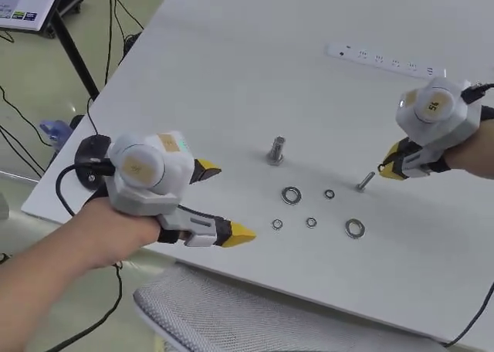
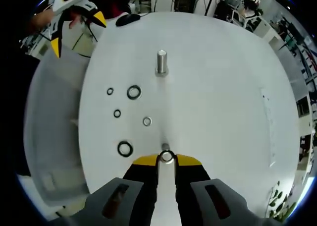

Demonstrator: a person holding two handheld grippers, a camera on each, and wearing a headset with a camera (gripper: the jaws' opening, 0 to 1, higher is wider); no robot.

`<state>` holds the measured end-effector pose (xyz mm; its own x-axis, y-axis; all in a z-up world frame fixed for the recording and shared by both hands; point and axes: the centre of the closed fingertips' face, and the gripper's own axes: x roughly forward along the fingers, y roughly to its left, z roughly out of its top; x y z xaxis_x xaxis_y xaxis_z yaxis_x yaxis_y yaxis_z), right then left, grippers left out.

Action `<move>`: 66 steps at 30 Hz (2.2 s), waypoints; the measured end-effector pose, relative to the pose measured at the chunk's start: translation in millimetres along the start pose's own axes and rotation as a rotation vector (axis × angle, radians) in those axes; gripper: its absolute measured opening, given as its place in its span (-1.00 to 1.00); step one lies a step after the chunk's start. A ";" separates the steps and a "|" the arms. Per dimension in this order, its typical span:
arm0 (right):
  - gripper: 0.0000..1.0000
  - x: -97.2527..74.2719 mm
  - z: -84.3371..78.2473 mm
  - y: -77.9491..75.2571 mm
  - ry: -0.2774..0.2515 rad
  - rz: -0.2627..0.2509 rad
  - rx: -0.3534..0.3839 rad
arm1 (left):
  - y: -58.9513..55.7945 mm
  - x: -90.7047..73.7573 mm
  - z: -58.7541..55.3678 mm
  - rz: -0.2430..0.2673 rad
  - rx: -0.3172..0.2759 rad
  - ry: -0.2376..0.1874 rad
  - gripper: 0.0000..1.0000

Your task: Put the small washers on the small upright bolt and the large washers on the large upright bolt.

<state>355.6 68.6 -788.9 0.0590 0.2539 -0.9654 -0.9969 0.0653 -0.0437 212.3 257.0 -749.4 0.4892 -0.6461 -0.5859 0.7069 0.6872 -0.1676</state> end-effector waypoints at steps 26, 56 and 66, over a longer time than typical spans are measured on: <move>-0.74 24.4 -5.8 -2.6 0.061 0.023 0.004 | 9.7 -2.5 -11.5 -0.010 0.004 0.015 0.46; -0.74 56.0 -11.4 0.6 0.102 0.028 -0.014 | 11.4 -4.3 -17.4 -0.021 -0.029 0.029 0.37; -0.74 70.0 -18.6 3.1 0.114 0.035 -0.016 | 12.3 -3.9 -22.5 -0.028 -0.037 0.040 0.35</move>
<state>355.7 68.7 -861.4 0.0190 0.1448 -0.9893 -0.9990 0.0430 -0.0129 207.6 275.5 -767.0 0.4481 -0.6522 -0.6115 0.7001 0.6813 -0.2136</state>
